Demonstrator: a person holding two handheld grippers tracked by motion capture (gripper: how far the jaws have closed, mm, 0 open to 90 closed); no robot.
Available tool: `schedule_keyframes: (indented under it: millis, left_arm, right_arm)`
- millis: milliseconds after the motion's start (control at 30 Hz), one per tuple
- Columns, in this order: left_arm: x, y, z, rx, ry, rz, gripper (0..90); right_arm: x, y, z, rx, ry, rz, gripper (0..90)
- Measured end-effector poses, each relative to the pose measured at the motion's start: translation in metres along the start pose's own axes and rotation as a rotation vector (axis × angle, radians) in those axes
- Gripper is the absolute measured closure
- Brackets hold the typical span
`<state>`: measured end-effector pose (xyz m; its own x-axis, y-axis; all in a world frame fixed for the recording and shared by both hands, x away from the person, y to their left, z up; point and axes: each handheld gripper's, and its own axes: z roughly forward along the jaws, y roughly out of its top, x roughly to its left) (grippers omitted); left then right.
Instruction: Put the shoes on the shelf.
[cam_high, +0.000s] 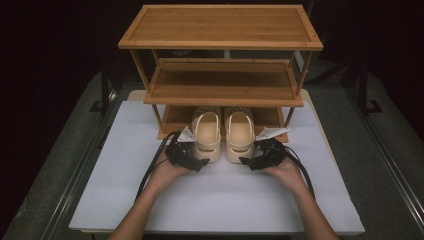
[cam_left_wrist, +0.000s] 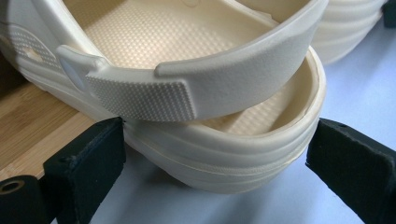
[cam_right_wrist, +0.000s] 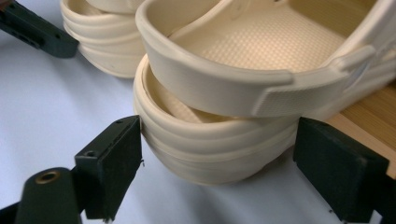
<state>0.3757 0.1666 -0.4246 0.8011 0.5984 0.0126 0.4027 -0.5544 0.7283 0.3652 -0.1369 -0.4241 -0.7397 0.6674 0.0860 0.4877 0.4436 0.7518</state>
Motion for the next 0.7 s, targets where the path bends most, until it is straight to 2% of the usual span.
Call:
schedule_keyframes:
  millis: [100,200,267,367,700]
  left_arm:
    - [-0.003,0.001,0.002,-0.002,0.011,0.005,5.6]
    - [-0.003,0.003,0.004,0.013,0.024,0.014,5.6]
    - [-0.001,0.004,0.004,0.001,0.019,-0.002,5.8]
    - [0.003,0.008,0.006,0.023,0.029,0.009,5.9]
    - [0.022,0.017,0.019,0.016,0.032,-0.019,5.8]
  right_arm:
    - [0.005,0.003,0.007,0.000,0.008,-0.008,18.1]
    - [0.009,0.005,0.012,0.002,-0.017,-0.012,17.2]
    - [0.007,0.005,0.012,-0.008,-0.012,0.004,17.6]
    - [0.004,0.009,0.014,-0.005,-0.015,0.011,17.8]
    - [-0.012,0.019,0.026,-0.010,-0.024,0.032,18.0]
